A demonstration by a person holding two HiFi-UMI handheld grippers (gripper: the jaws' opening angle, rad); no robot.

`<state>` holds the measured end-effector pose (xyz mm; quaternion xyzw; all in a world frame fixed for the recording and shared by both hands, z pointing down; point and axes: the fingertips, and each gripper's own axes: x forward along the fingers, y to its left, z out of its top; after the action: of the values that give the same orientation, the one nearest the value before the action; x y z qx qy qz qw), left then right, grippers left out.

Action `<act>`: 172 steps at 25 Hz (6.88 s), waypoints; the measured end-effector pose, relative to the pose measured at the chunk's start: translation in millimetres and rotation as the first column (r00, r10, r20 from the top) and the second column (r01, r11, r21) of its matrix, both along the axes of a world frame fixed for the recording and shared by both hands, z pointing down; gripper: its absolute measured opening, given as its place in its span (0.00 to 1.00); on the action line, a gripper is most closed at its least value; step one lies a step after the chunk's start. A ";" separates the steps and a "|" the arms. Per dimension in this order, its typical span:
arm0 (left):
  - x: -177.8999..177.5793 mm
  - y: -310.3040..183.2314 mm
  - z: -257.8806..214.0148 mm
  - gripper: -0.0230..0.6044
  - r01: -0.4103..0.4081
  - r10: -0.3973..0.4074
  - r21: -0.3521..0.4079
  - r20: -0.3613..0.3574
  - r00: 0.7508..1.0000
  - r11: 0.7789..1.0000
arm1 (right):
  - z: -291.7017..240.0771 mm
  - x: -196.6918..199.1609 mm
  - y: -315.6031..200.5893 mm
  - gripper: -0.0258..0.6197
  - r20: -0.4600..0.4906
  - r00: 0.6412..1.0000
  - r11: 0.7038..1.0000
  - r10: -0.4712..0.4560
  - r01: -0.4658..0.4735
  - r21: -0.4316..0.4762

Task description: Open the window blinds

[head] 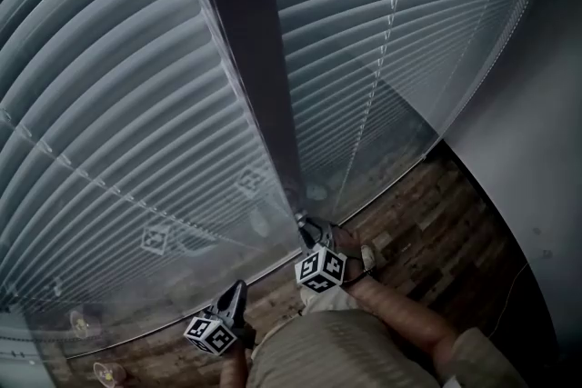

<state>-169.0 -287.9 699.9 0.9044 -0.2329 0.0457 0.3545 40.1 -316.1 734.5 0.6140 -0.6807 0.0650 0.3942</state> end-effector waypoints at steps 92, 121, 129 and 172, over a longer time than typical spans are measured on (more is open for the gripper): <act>-3.0 9.5 3.9 0.06 0.007 -0.007 -0.003 0.014 1.000 1.000 | -0.8 6.1 -2.3 0.24 0.605 0.789 0.993 0.106 -0.113 -0.028; -4.2 9.1 6.1 0.06 0.002 -0.002 -0.006 0.018 1.000 1.000 | 5.6 3.6 -3.4 0.24 0.511 0.852 0.993 0.115 -0.100 -0.057; -0.8 10.5 5.4 0.06 -0.009 0.009 -0.004 0.018 1.000 1.000 | 8.2 0.3 -2.2 0.24 0.073 0.997 1.000 0.023 -0.022 -0.015; 11.6 37.3 -12.5 0.06 -0.048 0.048 0.001 0.088 0.995 0.999 | -23.9 -10.8 17.1 0.23 0.381 0.924 0.999 0.033 -0.046 0.026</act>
<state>-157.4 -250.6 687.4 0.9076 -0.2264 0.0936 0.3410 29.3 -299.0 710.6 0.6099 -0.7328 0.1790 0.2430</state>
